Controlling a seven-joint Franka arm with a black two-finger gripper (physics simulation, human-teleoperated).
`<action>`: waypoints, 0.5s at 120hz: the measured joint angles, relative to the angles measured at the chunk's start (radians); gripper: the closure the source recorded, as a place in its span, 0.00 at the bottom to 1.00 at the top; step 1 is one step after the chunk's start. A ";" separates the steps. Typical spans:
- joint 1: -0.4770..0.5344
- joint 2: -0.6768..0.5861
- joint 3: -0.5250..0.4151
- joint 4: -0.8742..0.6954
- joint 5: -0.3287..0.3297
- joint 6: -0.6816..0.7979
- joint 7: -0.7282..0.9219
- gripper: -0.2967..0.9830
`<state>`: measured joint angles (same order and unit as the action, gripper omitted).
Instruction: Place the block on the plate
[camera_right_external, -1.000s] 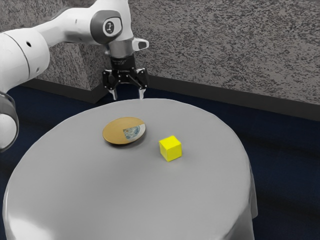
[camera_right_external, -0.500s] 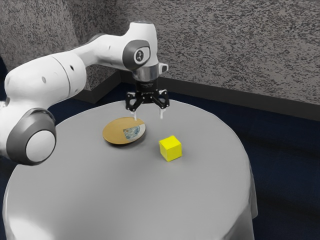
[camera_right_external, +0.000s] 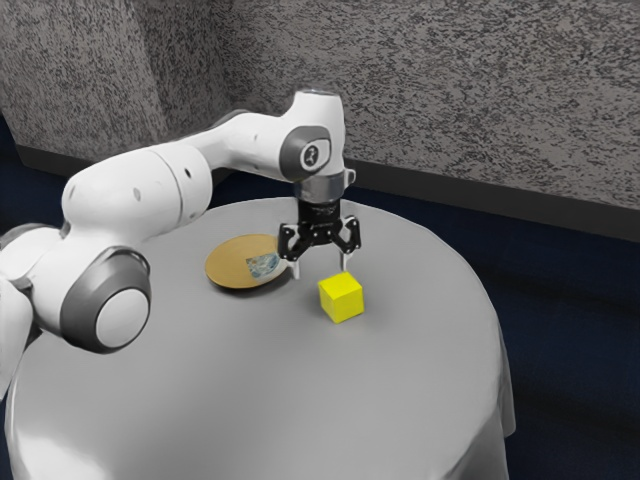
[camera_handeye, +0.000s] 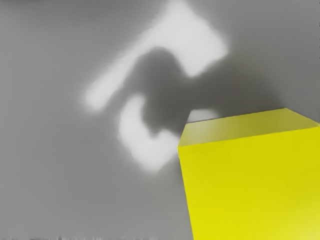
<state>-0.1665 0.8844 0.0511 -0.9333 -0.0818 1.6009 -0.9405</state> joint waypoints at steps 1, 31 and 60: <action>0.000 0.001 -0.001 0.002 0.000 0.000 -0.003 0.23; -0.023 0.020 -0.013 0.010 -0.025 0.089 -0.067 0.23; -0.024 0.053 -0.004 0.005 -0.049 0.153 -0.109 0.23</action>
<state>-0.1902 0.9373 0.0475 -0.9287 -0.1311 1.7536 -1.0491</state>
